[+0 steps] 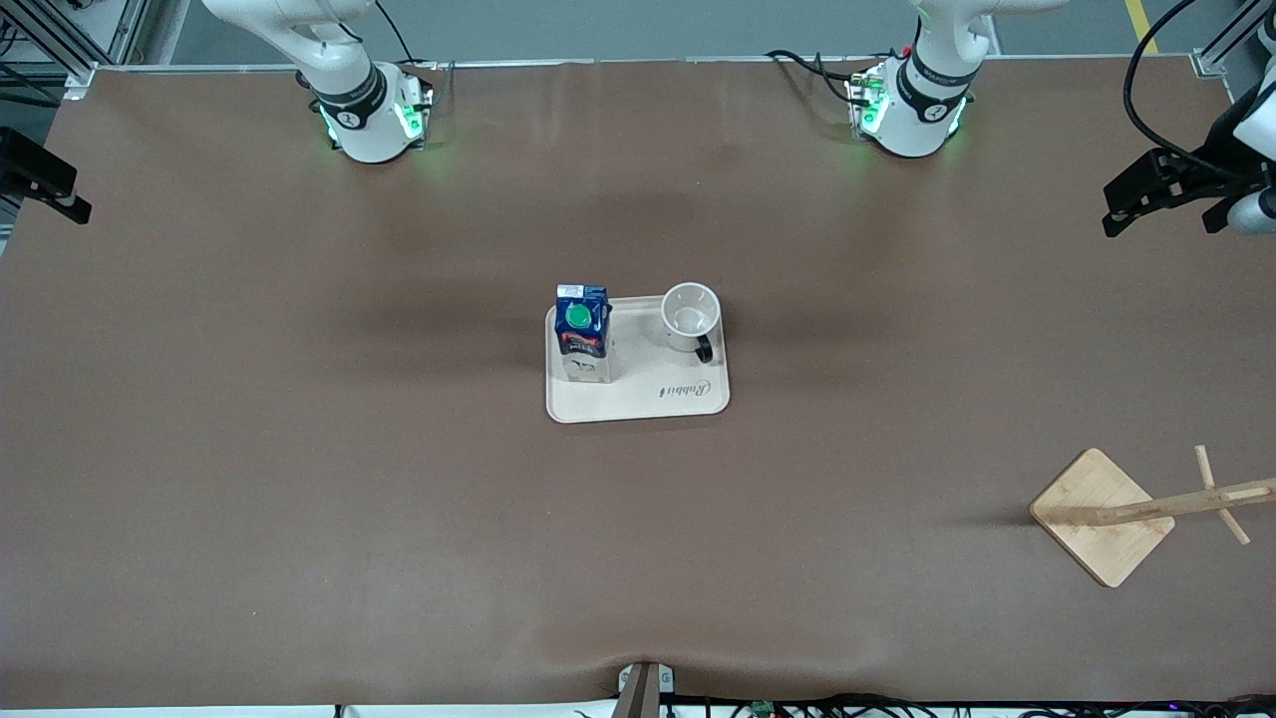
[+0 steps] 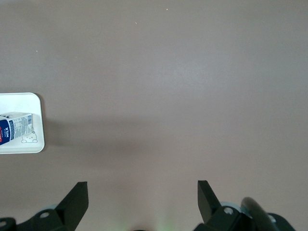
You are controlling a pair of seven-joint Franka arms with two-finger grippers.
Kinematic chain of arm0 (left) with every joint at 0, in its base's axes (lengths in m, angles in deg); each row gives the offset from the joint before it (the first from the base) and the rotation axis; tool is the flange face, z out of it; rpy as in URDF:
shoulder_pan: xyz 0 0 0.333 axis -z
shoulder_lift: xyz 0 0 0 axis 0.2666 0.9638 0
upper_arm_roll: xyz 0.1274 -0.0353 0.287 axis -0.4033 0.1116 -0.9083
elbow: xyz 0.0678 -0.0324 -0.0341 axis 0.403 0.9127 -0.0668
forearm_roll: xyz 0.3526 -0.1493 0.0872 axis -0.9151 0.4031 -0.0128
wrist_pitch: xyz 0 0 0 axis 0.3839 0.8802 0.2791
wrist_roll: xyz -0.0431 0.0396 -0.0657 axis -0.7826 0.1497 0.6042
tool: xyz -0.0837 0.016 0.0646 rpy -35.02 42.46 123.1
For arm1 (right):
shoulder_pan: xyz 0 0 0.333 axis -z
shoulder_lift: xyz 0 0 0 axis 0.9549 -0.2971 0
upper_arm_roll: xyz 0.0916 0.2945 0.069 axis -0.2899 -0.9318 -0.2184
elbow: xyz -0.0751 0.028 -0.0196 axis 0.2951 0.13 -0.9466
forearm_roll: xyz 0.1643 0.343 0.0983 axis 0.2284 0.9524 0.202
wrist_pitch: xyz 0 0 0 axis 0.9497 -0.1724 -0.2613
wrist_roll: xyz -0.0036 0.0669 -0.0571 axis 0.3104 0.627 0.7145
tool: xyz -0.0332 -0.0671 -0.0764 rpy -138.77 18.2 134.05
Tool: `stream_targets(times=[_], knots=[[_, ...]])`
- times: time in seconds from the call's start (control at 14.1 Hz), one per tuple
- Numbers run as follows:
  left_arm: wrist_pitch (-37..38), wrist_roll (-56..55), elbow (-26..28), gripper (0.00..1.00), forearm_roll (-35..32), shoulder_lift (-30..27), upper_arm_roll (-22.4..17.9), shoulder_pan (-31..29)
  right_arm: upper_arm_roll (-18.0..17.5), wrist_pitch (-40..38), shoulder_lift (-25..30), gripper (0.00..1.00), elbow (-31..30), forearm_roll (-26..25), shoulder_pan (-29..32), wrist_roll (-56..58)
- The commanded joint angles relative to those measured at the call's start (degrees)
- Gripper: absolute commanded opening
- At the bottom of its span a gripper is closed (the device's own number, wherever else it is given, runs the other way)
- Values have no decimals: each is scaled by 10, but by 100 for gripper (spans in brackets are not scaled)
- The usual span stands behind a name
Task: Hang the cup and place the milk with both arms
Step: 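Move the left gripper over the white mug on the tray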
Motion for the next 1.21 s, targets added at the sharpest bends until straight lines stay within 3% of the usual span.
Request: stream_targets(times=[0.0,0.5,0.85,1.14], knots=[[13,-6,-16,100,2,7,3,0,5,-8,-10,100,13,10,-3,1],[13,-15,-14,100,3,28,25,2,6,-9,-11,100,13,0,-4,1],[-5,-156,-1,100,2,76,123,2,19,-8,-11,100,13,-3,-27,-1],[-100,-240,90,100,2,79,197,-1,19,-7,-11,100,13,-3,-27,-1]])
